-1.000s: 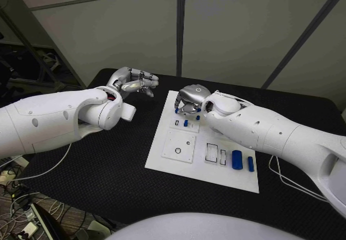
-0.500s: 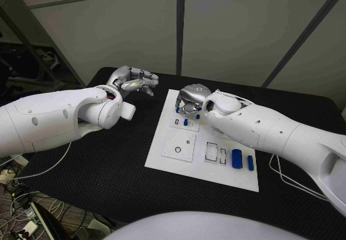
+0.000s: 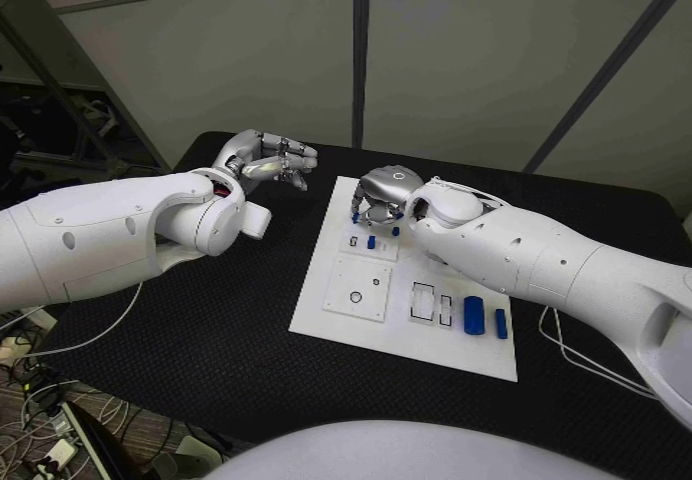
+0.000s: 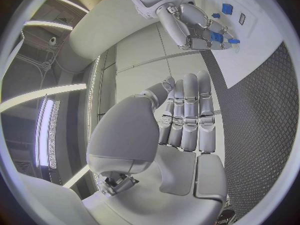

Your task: Assemble the parts on the task board

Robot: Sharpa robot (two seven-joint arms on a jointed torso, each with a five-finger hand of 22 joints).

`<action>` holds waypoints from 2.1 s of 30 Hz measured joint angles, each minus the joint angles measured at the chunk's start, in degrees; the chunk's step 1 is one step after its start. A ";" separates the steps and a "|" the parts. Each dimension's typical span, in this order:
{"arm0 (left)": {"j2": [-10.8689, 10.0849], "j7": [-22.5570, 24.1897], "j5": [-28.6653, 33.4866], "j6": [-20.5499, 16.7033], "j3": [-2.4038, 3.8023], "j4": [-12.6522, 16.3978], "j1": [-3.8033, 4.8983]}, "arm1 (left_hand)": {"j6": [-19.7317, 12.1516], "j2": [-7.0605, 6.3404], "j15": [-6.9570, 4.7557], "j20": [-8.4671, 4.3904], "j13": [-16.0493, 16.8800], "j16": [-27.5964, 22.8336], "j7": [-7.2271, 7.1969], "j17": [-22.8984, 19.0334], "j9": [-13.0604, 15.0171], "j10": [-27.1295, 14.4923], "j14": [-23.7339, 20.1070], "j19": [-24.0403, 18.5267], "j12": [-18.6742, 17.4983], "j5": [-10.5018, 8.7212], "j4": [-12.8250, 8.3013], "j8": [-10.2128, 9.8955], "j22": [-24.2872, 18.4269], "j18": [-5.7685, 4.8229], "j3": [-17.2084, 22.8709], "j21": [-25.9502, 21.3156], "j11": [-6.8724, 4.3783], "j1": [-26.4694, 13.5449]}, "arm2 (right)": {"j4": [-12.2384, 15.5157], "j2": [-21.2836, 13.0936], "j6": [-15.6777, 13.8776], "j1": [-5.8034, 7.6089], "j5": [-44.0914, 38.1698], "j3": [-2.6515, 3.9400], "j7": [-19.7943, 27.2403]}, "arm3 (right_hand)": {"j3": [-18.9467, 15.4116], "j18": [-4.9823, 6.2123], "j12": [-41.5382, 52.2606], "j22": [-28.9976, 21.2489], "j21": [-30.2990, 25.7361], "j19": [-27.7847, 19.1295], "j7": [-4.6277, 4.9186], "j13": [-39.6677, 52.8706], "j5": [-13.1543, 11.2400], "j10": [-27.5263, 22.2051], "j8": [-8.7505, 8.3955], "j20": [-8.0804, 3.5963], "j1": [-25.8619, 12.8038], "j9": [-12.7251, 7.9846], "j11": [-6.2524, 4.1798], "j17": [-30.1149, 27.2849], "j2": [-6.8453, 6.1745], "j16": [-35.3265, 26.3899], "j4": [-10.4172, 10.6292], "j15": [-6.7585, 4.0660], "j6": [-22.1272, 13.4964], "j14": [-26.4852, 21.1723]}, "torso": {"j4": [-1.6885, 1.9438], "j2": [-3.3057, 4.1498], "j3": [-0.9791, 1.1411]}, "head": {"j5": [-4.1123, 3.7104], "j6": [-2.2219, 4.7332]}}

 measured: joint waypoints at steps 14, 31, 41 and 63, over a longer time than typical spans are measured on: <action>0.06 -0.08 0.18 0.47 0.00 -0.10 0.01 | 0.00 0.02 0.00 -0.15 -0.10 0.00 0.00 0.04 -0.10 0.00 0.00 -0.29 0.00 0.00 0.00 0.00 0.07 -3.82 0.00 0.00 0.00 0.02 | 0.07 -0.08 0.10 0.04 -0.07 0.00 0.09 | -0.39 0.00 -0.47 0.00 -0.22 0.00 0.42 -0.33 -0.20 0.01 0.03 0.00 -1.03 -0.21 -0.01 -0.01 -1.35 0.00 -0.39 0.10 -1.21 -0.11 | 0.00 0.03 -0.01 | -0.03 -0.09; 0.23 -0.29 1.34 1.01 0.00 -0.51 0.01 | 0.00 0.23 0.00 -0.14 -0.14 0.00 0.00 0.03 -0.15 0.00 0.00 -0.29 0.00 0.00 0.00 0.00 0.11 -0.80 0.00 0.00 0.00 0.23 | 0.11 -0.11 0.10 0.06 -0.17 0.00 0.22 | -0.40 0.00 -0.81 0.00 -0.22 0.00 0.63 -0.41 -0.20 0.01 0.04 0.00 -1.12 -0.42 -0.01 -0.01 -1.71 0.00 -0.70 0.40 -1.41 0.01 | 0.00 0.07 -0.04 | -0.15 -0.23; 0.27 -0.38 1.52 1.12 0.00 -0.60 0.01 | 0.00 0.23 0.00 -0.14 -0.14 0.00 0.00 0.03 -0.14 0.00 0.00 -0.29 0.00 0.00 0.00 0.00 0.10 -0.81 0.00 0.00 0.00 0.23 | 0.21 -0.21 0.19 0.06 -0.25 -0.02 0.29 | -0.73 0.00 -1.16 0.00 -0.39 0.20 0.69 -0.61 -0.20 -0.03 0.04 0.22 -1.34 -0.58 -0.01 -0.01 -2.55 -0.10 -1.03 0.40 -1.84 0.01 | 0.00 0.07 -0.05 | -0.12 -0.34; 0.39 -0.51 1.66 1.33 0.00 -0.91 0.01 | 0.00 0.23 0.00 -0.14 -0.21 -0.22 0.00 0.09 -0.24 0.00 0.00 -0.28 0.00 0.00 -0.16 0.00 0.18 -0.82 -0.16 0.00 0.00 0.23 | 0.37 -0.38 0.01 -0.06 -0.46 -0.11 0.32 | -0.87 -0.01 -3.80 0.03 -0.86 -0.02 1.78 -2.62 -0.23 -1.73 0.04 0.83 -2.63 -1.87 0.91 0.03 -3.84 -0.54 -1.17 1.12 -5.83 -0.08 | 0.00 0.10 -0.07 | -0.15 -0.46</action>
